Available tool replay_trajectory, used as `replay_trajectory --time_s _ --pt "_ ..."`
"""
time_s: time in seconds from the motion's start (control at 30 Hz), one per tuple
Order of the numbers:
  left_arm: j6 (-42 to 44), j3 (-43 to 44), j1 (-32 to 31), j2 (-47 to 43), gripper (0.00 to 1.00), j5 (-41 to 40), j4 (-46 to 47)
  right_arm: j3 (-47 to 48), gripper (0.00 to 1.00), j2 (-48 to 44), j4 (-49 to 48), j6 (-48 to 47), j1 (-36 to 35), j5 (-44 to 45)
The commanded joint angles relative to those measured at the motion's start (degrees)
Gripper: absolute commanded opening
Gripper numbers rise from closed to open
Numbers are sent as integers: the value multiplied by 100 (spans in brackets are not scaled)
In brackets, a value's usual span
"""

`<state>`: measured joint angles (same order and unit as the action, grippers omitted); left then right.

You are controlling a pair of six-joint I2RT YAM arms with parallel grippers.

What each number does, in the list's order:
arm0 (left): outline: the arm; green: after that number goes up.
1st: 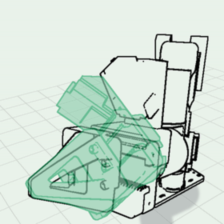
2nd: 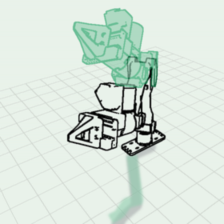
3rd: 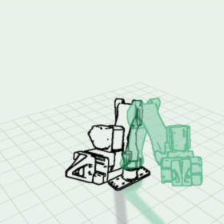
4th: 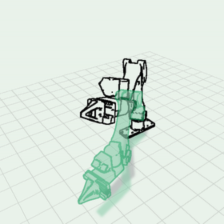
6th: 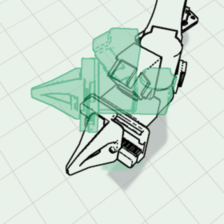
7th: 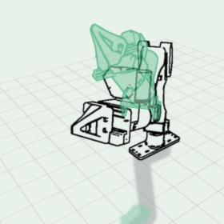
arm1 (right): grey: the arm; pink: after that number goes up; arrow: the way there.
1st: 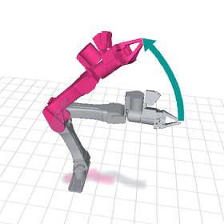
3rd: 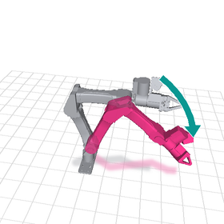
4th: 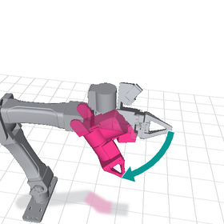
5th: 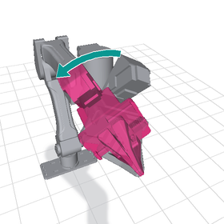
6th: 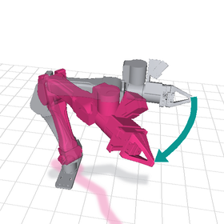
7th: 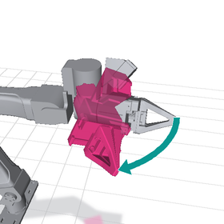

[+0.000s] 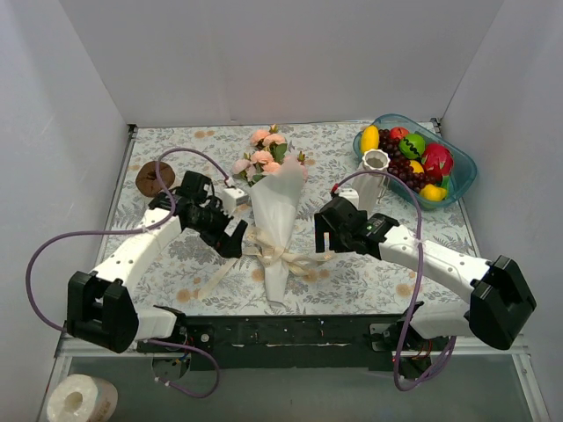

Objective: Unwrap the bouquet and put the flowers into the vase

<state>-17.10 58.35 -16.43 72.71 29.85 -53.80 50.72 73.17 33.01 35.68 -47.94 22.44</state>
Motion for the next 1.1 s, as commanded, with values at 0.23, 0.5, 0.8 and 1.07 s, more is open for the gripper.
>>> replay_trajectory --time_s 0.23,0.5,0.8,1.07 --pt "365 -1009 -941 419 98 -1341 1547 -527 95 -162 -401 369 118 -117" --pt "287 -1299 -968 551 98 -1315 2531 -914 93 -645 -541 598 127 -134" --pt "322 -1335 -1029 1026 81 -1218 2664 -915 92 -611 -489 694 198 -152" --pt "216 -1282 -1100 1447 65 -1289 2840 -1099 92 -716 -735 677 312 -327"
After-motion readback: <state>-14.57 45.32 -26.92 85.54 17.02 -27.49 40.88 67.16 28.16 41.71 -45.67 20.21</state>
